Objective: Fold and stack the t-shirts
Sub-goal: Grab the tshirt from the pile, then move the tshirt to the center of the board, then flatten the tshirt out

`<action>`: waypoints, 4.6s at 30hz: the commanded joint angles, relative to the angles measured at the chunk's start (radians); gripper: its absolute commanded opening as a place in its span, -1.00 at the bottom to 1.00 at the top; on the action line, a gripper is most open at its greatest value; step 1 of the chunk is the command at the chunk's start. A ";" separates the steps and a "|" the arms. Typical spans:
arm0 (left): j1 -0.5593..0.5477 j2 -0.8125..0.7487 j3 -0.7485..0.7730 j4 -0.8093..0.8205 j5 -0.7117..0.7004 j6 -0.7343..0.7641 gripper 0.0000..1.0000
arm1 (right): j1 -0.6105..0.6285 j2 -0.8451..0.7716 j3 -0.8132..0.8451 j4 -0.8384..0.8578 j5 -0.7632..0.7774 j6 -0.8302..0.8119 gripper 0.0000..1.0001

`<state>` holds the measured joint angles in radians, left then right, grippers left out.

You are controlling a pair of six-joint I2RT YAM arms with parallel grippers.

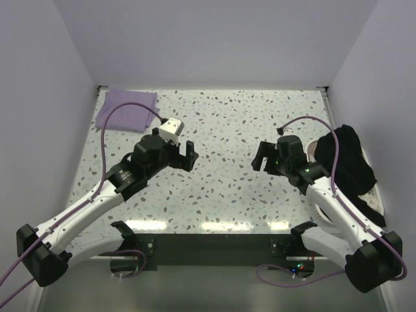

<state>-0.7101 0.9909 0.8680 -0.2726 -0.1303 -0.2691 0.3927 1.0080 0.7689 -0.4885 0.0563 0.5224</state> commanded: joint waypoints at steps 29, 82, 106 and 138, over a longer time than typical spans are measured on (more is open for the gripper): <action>-0.002 -0.012 -0.003 0.009 0.015 -0.010 1.00 | -0.474 0.645 0.796 -0.387 0.691 0.086 0.96; -0.003 0.089 -0.004 0.027 0.064 -0.042 1.00 | -0.689 0.317 0.693 0.016 -0.077 0.096 -1.00; -0.003 -0.066 -0.078 0.065 -0.026 -0.173 1.00 | 0.021 0.326 1.123 0.166 -0.242 0.145 -1.00; 0.060 0.251 -0.313 0.325 -0.065 -0.398 0.99 | 0.011 0.318 0.192 0.123 -0.001 0.048 0.29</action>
<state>-0.6422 1.1946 0.5518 -0.1055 -0.2272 -0.6449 0.3939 1.3918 1.0767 -0.4694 0.0536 0.5320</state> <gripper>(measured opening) 0.997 0.652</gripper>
